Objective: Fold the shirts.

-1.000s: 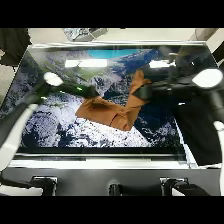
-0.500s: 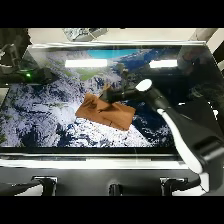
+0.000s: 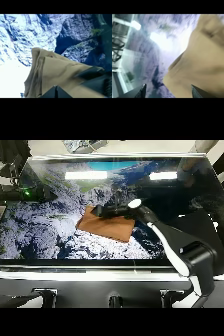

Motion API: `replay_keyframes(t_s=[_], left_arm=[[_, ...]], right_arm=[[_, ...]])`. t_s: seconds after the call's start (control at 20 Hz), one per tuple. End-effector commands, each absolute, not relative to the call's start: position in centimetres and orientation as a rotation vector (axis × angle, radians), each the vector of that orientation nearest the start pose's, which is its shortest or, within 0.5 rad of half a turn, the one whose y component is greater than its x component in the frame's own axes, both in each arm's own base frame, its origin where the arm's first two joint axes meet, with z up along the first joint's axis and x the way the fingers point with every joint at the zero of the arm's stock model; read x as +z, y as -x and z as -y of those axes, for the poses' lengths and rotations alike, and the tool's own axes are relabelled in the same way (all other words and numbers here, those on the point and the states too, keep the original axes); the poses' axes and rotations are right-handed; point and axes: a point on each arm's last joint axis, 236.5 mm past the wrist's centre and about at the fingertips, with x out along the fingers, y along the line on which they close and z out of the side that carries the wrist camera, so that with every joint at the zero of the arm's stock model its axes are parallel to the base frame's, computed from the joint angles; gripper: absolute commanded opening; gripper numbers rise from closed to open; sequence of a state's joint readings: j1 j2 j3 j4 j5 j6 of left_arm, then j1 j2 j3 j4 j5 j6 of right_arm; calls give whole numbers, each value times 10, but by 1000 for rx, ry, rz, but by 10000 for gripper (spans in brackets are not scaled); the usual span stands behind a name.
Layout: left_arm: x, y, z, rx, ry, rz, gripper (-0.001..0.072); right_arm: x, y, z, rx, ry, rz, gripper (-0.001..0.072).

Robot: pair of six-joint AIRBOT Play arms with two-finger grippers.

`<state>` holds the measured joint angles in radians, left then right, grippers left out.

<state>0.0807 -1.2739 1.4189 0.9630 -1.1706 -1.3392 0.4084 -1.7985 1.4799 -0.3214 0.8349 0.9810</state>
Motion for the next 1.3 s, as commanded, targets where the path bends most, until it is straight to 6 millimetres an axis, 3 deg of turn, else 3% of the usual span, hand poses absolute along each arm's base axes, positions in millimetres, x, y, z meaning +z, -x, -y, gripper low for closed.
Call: replay_keyframes(t_s=[0.0,0.1,0.15,0.2,0.25,0.3,0.4,0.55,0.65,0.7,0.75,0.8,0.9,1.0,1.1,1.25], left_arm=[[143,-437,88,-431,299,-914,29],[142,-439,80,-413,289,-910,29],[142,-440,74,-405,287,-906,29],[142,-441,68,-394,287,-902,29],[142,-441,62,-383,293,-900,29],[142,-442,58,-374,297,-898,29],[142,-442,56,-371,296,-897,29],[142,-442,57,-373,295,-897,29],[142,-442,57,-383,274,-892,29],[142,-442,57,-383,275,-892,29],[142,-442,57,-383,274,-892,29],[142,-442,57,-383,274,-892,29],[142,-442,56,-383,274,-892,29],[142,-442,57,-383,273,-892,30],[142,-442,56,-384,272,-893,29],[141,-443,56,-384,272,-894,29]], right_arm=[[28,-458,-294,855,-355,-1029,639],[1,-434,-210,716,-166,-1240,637],[-19,-412,-166,628,-79,-1392,623],[-35,-390,-138,574,-36,-1515,614],[-51,-373,-131,549,-69,-1587,593],[-63,-367,-142,551,-148,-1590,593],[-76,-377,-177,562,-378,-1503,594],[-92,-391,-191,517,-545,-1440,593],[-94,-393,-205,527,-591,-1435,541],[-96,-393,-212,528,-584,-1427,468],[-97,-395,-219,529,-569,-1411,345],[-96,-399,-223,532,-553,-1386,86],[-82,-411,-225,570,-506,-1296,42],[-48,-424,-214,619,-427,-1193,42],[-1,-436,-186,628,-378,-1111,41],[73,-444,-120,561,-359,-1029,42]])
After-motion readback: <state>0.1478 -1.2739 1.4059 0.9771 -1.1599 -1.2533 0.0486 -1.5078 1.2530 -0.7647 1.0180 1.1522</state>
